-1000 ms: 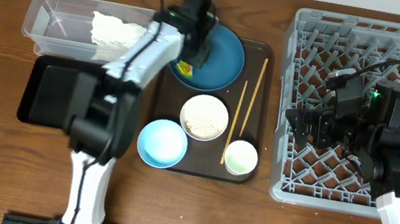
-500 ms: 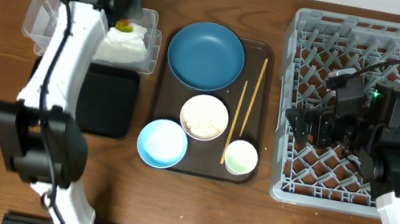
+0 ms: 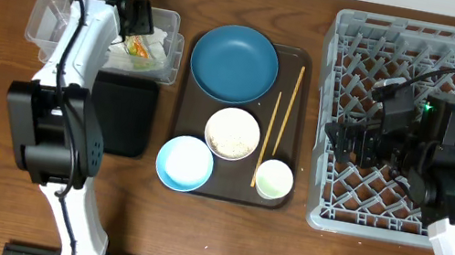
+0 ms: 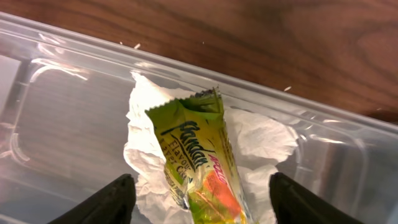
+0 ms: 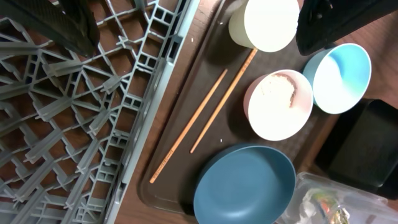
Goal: Sort waste into correct bins and load items into the dishwasher rack
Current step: 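Move the wrapper left and release it into the clear bin, then reach the left gripper to the white cup and grasp it, then lift the white cup and pass it to the right gripper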
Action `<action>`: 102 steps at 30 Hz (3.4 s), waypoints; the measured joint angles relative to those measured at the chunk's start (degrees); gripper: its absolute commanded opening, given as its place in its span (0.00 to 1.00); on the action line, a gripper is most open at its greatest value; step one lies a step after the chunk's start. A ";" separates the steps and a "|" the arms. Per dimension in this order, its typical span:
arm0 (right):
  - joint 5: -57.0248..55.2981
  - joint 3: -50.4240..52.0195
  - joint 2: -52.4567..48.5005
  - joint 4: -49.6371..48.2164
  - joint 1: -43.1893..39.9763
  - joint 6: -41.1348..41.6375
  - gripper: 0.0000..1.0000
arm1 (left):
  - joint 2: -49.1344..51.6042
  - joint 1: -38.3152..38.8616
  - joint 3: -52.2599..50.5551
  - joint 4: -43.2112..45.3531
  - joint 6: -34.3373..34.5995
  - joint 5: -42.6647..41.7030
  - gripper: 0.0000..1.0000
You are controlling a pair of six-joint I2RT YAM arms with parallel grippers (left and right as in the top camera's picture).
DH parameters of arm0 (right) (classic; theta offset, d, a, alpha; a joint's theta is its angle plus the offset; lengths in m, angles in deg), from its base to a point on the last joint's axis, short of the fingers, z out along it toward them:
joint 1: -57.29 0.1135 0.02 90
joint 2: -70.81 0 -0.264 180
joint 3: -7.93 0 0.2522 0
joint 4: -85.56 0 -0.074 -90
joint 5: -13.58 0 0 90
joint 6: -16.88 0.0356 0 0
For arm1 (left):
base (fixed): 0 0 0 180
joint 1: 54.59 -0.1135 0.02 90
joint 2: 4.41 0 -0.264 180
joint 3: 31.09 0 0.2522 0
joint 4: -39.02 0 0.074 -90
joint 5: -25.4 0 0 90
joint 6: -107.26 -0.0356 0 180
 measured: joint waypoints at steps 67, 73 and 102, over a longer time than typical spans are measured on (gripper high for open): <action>0.00 0.00 0.00 -0.22 0.00 0.81 0.99 | -15.80 47.08 -25.20 -11.41 14.80 -20.83 0.37; 0.00 0.00 0.00 -0.20 0.00 0.83 0.99 | -15.80 47.69 -26.69 -9.18 15.08 -20.11 0.22; 22.71 3.15 -0.02 -18.27 0.00 2.21 0.99 | -25.62 12.72 -28.28 -7.34 1.97 -66.01 0.06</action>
